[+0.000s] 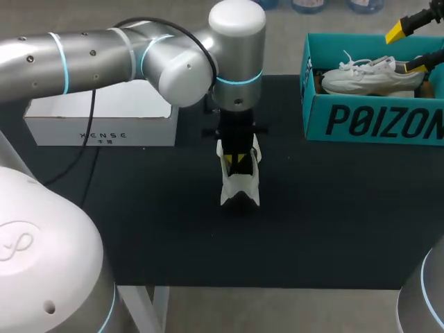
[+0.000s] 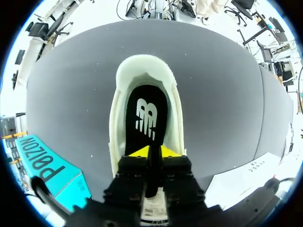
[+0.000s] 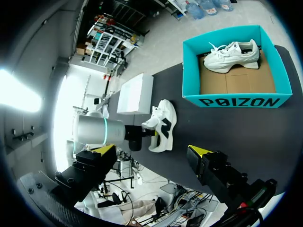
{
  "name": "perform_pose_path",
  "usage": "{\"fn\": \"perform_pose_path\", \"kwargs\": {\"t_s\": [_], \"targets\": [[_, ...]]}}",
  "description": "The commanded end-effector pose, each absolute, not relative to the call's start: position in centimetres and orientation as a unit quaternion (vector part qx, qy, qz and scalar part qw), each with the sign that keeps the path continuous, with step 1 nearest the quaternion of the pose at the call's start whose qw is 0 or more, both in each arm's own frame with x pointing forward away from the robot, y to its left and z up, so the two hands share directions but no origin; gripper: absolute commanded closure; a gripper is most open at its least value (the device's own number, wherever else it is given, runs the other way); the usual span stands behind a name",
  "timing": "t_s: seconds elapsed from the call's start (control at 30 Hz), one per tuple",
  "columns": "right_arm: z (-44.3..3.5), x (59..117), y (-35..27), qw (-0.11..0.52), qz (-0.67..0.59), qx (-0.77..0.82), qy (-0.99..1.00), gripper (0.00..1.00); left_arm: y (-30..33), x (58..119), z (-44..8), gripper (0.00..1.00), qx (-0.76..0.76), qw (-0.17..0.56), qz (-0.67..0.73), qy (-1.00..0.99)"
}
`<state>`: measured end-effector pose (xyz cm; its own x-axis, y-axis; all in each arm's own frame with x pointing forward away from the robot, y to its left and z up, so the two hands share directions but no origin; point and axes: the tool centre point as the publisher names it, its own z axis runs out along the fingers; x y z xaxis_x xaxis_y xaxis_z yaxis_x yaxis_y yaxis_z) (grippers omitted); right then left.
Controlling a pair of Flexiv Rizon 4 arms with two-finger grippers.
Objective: Take the shoe out of the shoebox, open the shoe tongue, remove and reinsert the insole, then place the shoe into the shoebox
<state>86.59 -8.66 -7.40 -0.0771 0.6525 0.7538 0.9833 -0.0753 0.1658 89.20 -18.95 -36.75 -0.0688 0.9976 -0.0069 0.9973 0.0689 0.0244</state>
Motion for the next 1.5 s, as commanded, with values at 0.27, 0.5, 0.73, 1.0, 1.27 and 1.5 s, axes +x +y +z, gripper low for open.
{"fn": "perform_pose_path", "kwargs": {"t_s": [0.27, 0.5, 0.73, 1.0, 1.27, 1.5], "targets": [[-7.4, 86.6, -8.6, 0.230, -0.358, -0.640, -0.640, 0.00, -19.2, 89.5, -37.2, 0.00, 0.677, 0.003, 0.008, 0.736], [-7.4, 86.6, -8.6, 0.230, -0.358, -0.640, -0.640, 0.00, -19.2, 89.7, -37.6, 0.00, 0.667, 0.001, 0.000, 0.745], [-7.4, 86.6, -8.6, 0.230, -0.358, -0.640, -0.640, 0.00, -18.8, 90.4, -37.1, 0.00, 0.661, 0.000, -0.009, 0.750], [-7.4, 86.6, -8.6, 0.230, -0.358, -0.640, -0.640, 0.00, -18.7, 91.5, -34.5, 0.00, 0.656, 0.023, 0.005, 0.754], [-7.4, 86.6, -8.6, 0.230, -0.358, -0.640, -0.640, 0.00, -19.6, 91.7, -32.3, 0.00, 0.650, 0.038, 0.019, 0.758], [-7.4, 86.6, -8.6, 0.230, -0.358, -0.640, -0.640, 0.00, -19.5, 92.2, -31.7, 1.00, 0.646, 0.051, 0.019, 0.761]]}}
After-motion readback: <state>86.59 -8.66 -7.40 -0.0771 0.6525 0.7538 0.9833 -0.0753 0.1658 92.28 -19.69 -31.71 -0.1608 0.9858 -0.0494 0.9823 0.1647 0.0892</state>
